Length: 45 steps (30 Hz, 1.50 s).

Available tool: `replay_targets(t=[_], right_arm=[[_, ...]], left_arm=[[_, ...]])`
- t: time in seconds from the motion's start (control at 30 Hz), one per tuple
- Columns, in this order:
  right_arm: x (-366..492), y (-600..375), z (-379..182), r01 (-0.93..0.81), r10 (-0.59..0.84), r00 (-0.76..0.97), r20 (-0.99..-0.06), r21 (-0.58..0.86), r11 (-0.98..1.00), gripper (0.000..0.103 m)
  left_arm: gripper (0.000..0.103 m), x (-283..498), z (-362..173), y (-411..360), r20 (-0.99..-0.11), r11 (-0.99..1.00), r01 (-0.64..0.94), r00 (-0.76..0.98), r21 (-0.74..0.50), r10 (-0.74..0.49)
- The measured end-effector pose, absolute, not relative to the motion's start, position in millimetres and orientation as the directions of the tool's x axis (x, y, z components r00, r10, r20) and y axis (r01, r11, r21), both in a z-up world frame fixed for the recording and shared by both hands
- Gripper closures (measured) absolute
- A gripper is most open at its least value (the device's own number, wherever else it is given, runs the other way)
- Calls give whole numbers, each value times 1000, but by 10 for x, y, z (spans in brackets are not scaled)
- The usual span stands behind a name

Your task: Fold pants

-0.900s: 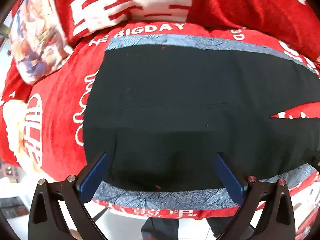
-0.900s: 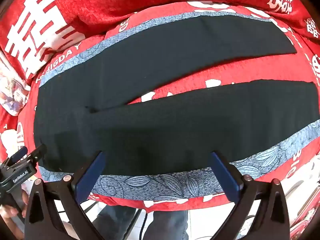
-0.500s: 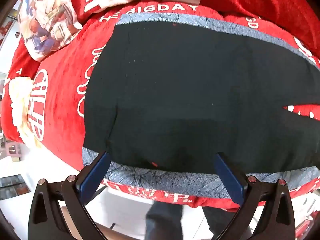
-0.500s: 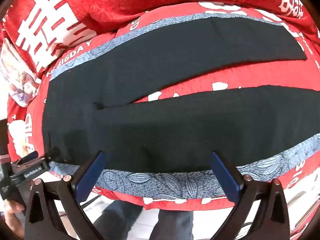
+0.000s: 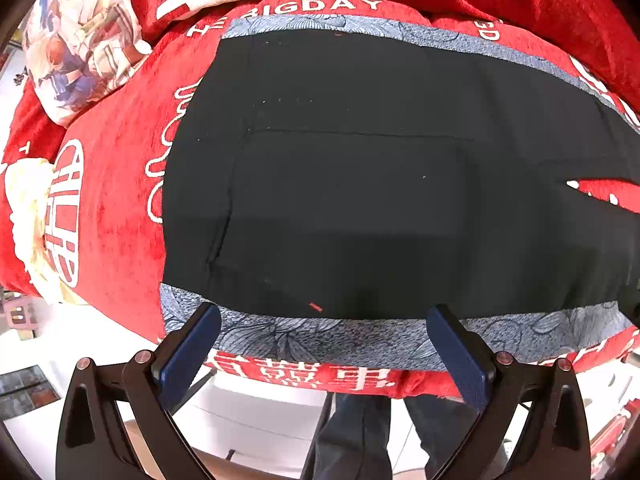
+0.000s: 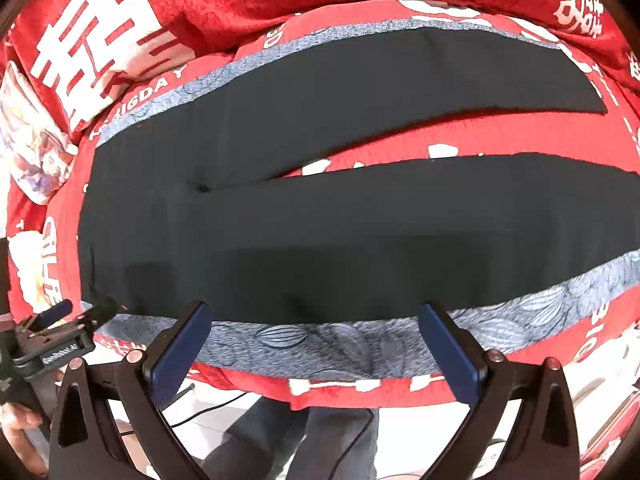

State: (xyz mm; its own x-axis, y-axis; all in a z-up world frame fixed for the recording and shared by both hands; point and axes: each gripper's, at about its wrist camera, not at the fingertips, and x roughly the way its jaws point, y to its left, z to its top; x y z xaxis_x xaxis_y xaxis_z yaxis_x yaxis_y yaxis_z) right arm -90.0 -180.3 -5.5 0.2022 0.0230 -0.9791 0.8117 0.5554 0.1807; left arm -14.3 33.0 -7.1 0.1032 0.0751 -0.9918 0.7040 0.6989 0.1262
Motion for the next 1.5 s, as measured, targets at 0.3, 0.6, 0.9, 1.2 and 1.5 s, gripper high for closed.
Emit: replay_targets(t=[0.3, 0.6, 0.9, 1.2, 1.5], right_arm=[[-935, -1716, -124, 845, 36, 187, -982, 179, 504, 0], [-976, -1687, -132, 859, 36, 171, -985, 167, 485, 0], [-961, -1715, -135, 853, 44, 166, -985, 166, 495, 0], [-920, -1631, -154, 852, 48, 161, -986, 164, 497, 0], [-915, -1620, -174, 853, 51, 162, -985, 166, 494, 0]], left_arm=[[0, -134, -134, 390, -987, 673, 722, 120, 158, 103], [0, -148, -169, 407, -989, 670, 728, 102, 146, 104], [0, -132, -203, 405, -991, 678, 722, 87, 135, 105], [0, -128, -241, 442, -990, 677, 723, 83, 137, 112], [0, -149, -262, 445, -990, 675, 725, 81, 138, 115]])
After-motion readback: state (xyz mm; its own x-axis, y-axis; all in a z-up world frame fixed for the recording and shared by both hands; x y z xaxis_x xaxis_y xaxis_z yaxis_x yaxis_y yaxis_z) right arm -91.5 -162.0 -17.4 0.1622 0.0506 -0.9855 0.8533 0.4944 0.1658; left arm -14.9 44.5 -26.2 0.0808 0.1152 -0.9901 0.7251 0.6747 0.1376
